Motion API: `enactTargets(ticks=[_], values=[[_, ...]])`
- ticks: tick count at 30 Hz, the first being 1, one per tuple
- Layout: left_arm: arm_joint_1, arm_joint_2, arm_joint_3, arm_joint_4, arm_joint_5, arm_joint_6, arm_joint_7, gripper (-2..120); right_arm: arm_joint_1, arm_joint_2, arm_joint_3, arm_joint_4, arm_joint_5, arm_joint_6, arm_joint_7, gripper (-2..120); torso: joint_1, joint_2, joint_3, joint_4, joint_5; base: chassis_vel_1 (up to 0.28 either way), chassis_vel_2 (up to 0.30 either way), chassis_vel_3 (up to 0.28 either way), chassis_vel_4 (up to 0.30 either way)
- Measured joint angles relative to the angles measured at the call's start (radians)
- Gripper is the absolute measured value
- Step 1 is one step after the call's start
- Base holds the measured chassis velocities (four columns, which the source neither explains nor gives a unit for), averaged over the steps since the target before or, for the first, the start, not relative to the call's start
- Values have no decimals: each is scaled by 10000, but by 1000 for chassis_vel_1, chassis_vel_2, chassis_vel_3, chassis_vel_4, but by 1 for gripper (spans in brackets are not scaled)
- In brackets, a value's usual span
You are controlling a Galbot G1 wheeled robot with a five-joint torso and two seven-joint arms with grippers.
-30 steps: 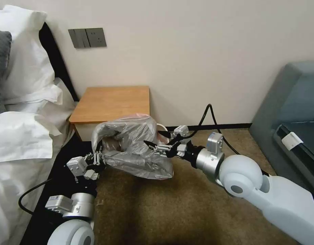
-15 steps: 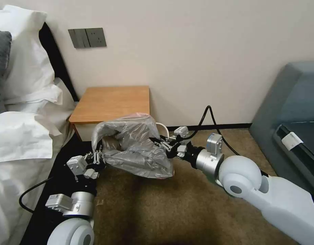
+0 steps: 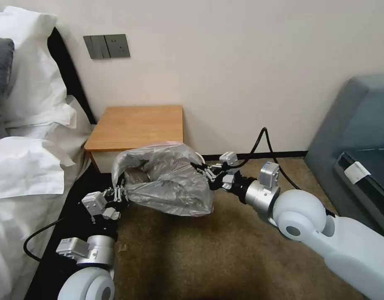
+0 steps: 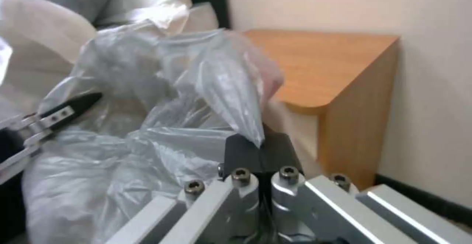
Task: Pick up the garbage bag from the table and place it over the trash can.
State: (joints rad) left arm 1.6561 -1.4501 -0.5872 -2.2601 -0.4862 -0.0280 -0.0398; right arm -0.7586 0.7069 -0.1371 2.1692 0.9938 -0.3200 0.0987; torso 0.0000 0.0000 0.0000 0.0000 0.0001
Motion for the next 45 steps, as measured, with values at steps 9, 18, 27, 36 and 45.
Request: enactTargets(ticks=[9, 18, 27, 36, 45], values=[[36, -5, 0, 24, -12, -46, 2, 11, -24, -58, 494, -474, -312, 268, -273, 0, -1, 0, 1, 0, 0, 0, 0, 0, 0], [72, -20, 79, -22, -134, -58, 15, 11, -140, 21, 593, -878, -725, 493, -484, 0, -1, 0, 0, 0, -1, 0, 0, 0, 0], [228, -6, 128, -653, -1145, 360, 36, 11, -151, 234, 446, -1346, -1559, 800, -747, 0, -1, 1, 0, 1, 0, 0, 0, 0, 0], [387, -1, 234, -1197, -2293, 1082, -99, 11, -104, 527, 271, -1990, -3119, 1510, -1162, 32, -1, 0, 0, 0, 0, 0, 0, 0, 0], [444, -70, 258, -1395, -2577, 1265, -204, 11, 99, 909, 79, -2649, -3770, 1824, -1171, 61, 0, 0, 1, 0, -1, 0, 0, 0, 0]])
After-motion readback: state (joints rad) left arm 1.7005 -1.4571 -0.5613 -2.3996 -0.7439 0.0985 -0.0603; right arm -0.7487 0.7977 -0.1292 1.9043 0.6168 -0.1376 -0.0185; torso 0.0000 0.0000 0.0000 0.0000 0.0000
